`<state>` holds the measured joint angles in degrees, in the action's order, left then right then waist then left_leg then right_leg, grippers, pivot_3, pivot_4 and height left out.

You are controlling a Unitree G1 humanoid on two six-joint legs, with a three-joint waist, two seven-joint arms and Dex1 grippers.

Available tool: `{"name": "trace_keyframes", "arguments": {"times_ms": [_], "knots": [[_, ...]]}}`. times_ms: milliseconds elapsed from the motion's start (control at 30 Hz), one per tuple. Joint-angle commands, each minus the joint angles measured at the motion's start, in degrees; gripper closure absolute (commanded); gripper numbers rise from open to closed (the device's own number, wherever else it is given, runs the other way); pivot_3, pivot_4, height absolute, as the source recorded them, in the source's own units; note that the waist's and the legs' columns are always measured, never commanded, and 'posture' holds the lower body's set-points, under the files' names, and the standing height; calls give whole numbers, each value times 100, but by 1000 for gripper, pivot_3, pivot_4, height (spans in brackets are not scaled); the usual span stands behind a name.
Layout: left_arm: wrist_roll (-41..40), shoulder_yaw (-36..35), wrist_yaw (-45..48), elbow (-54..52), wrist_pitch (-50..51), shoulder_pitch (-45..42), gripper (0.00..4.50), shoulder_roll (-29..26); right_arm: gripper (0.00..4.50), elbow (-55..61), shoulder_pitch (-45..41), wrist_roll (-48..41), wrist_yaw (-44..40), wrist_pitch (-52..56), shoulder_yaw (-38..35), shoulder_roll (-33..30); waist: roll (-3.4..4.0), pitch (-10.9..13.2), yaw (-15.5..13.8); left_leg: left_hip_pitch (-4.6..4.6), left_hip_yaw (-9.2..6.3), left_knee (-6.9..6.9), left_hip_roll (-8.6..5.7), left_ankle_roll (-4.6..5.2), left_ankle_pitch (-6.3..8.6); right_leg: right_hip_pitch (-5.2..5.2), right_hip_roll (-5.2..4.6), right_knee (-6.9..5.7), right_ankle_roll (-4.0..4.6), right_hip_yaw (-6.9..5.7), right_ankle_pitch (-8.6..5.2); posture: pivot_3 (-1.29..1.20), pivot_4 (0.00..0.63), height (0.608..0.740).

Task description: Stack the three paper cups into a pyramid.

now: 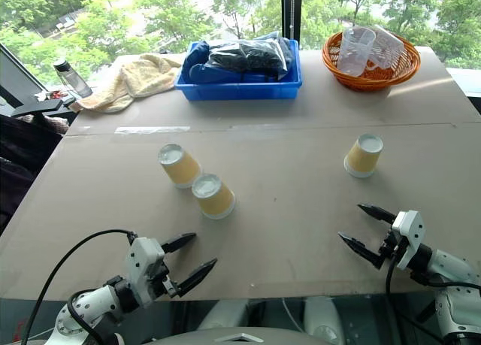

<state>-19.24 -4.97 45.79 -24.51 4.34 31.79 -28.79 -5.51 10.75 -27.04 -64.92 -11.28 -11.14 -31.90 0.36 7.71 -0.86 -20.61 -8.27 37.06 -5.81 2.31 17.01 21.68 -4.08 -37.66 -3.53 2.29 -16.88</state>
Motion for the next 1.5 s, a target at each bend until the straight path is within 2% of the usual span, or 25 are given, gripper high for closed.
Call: {"name": "trace_keyframes", "arguments": {"times_ms": [33,533,767,867,967,1167,1500], "knots": [[100,82,22,204,-165,32,0,4,26,207,128,-20,-3,-42,-31,8,0,0,0,0,0,0,0,0,0,0,0,0,0,0,0,0,150,740],[-84,-20,198,619,-551,-367,0,-15,26,463,324,-60,222,19,-28,102,1,0,-4,1,-3,5,0,0,0,0,1,-8,0,-5,0,0,150,740],[-775,-333,335,348,-529,-549,0,11,26,599,374,-223,105,79,-33,145,-22,21,1,-1,-4,5,0,-6,-3,1,1,-7,0,-5,0,0,150,740],[-969,-420,349,249,-394,-908,0,-70,26,894,377,-594,-44,241,-76,167,-21,25,-6,-3,-3,6,0,-14,-8,2,0,-7,0,-5,0,0,150,740],[-797,-336,190,366,-256,-1427,0,-98,26,1166,340,-658,-164,228,-42,102,-22,25,0,-3,-6,10,0,-14,-8,1,1,-8,-1,-8,1,0,150,740],[-522,-155,-22,695,46,-2318,0,-112,26,2023,118,-1081,116,670,-66,126,-23,28,15,-3,-6,13,0,-17,-10,4,4,-13,-2,-7,2,0,150,740],[-481,-78,261,1100,-13,-2717,0,-106,26,2581,182,-1144,336,963,-88,124,-29,31,10,-9,-6,14,0,-18,-10,12,4,-14,-2,-7,1,0,150,740]]}}
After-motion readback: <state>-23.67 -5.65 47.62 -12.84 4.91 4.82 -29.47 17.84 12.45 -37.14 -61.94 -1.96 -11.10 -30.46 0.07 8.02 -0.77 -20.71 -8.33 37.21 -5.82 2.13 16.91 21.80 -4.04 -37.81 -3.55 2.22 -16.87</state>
